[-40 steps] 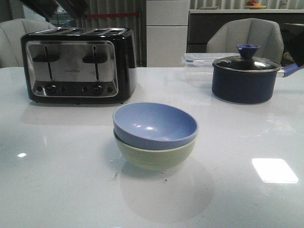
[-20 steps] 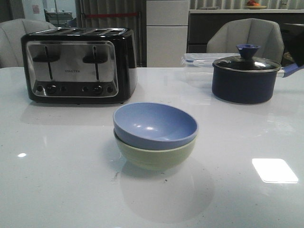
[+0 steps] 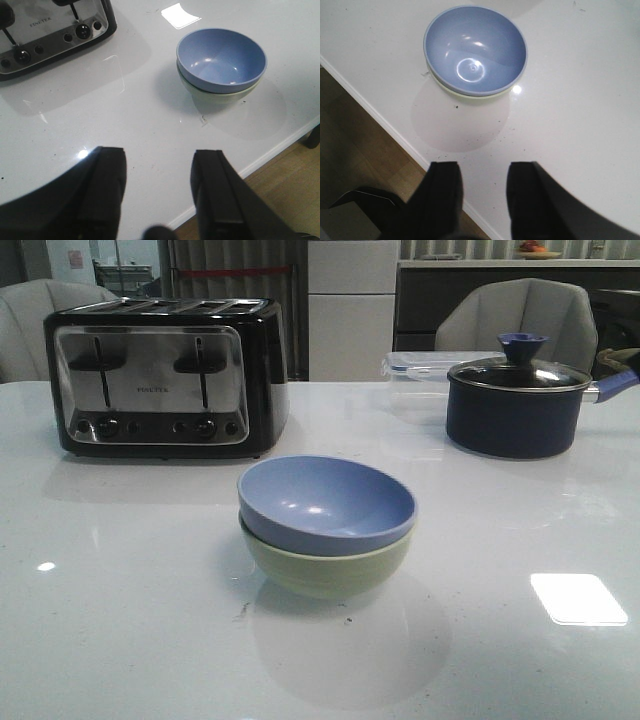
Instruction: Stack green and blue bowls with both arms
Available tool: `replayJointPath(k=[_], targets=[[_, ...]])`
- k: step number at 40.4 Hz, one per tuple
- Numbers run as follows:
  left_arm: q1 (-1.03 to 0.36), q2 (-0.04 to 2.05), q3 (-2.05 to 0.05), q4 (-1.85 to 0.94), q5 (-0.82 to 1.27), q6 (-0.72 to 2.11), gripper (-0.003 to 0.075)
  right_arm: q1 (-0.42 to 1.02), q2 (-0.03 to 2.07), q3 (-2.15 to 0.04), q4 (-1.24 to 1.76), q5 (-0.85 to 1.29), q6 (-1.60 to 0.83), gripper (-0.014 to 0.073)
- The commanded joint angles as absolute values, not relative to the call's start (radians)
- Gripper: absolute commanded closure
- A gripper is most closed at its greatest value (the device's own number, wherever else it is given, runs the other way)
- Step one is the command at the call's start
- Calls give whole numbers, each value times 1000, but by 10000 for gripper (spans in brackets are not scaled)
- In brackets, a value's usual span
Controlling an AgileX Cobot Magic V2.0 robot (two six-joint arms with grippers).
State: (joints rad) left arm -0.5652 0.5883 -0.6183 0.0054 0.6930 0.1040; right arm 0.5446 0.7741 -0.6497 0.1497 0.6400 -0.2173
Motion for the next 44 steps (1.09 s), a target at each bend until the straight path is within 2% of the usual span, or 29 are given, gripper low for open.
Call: replayJointPath(k=[1, 5, 8, 31, 35, 44], targets=[[-571, 595, -646, 6, 622, 103, 465, 546, 768, -678, 146, 587, -227, 410], [-571, 595, -646, 6, 622, 103, 572, 546, 768, -678, 146, 589, -227, 532], [-571, 595, -646, 6, 622, 103, 629, 546, 768, -678, 146, 589, -227, 533], [-571, 576, -635, 0, 611, 103, 628, 546, 768, -678, 146, 589, -227, 538], [-506, 516, -592, -21, 565, 103, 628, 546, 768, -678, 146, 589, -227, 538], [-246, 274, -384, -10, 371, 103, 627, 546, 768, -678, 146, 588, -227, 538]])
